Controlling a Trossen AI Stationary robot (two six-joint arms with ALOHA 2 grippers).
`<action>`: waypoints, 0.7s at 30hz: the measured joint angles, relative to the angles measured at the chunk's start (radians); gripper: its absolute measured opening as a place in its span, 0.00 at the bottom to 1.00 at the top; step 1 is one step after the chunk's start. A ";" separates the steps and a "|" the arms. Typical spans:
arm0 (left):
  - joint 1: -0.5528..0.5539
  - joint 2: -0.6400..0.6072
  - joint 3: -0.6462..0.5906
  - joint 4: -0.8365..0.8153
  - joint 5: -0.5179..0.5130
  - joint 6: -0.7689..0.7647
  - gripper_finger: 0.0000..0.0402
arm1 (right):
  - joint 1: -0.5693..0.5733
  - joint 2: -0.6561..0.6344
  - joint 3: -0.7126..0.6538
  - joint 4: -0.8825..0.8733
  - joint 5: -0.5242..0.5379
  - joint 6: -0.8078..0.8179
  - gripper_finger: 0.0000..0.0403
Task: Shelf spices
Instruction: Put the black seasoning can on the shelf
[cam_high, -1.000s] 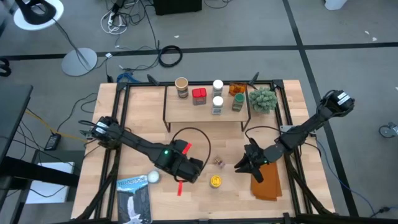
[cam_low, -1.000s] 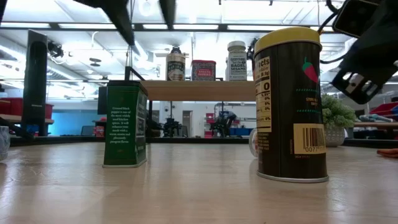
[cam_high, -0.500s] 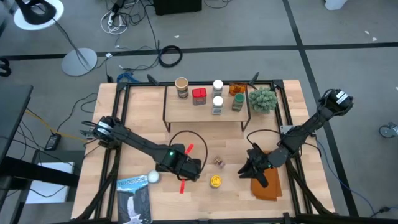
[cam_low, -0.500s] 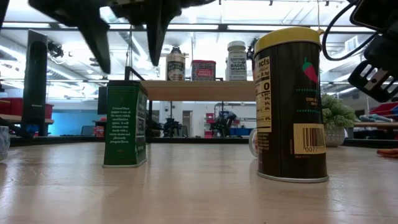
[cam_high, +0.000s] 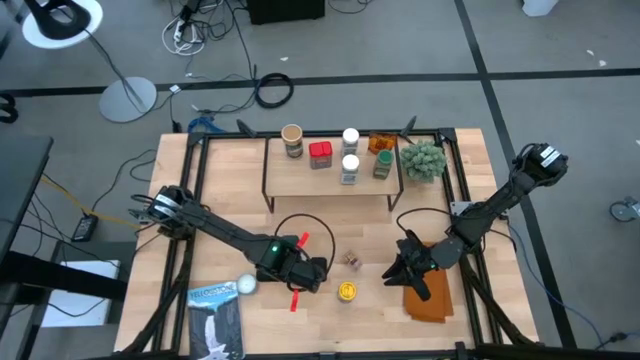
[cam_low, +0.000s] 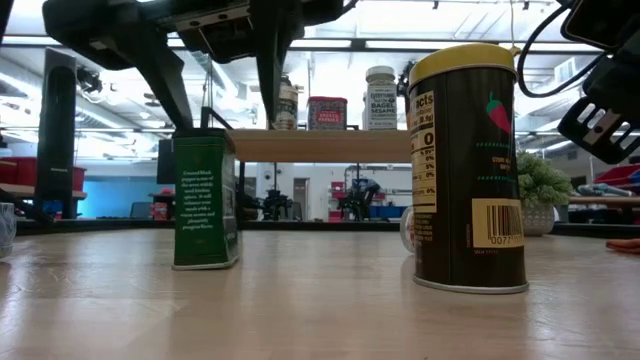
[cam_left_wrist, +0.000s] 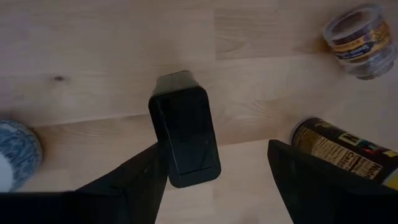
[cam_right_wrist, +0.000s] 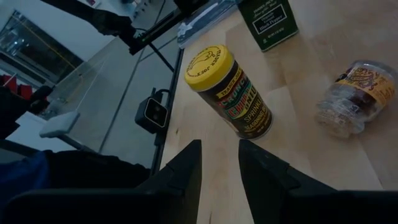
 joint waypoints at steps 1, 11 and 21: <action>0.000 0.000 0.000 -0.002 0.000 0.000 0.70 | 0.000 0.000 0.000 0.000 0.000 0.000 0.27; -0.008 0.008 0.033 -0.033 -0.025 0.017 0.70 | 0.000 0.000 0.000 0.002 0.000 0.000 0.27; -0.007 0.008 0.035 -0.044 -0.027 0.027 0.70 | 0.000 0.000 0.000 0.002 0.000 0.000 0.27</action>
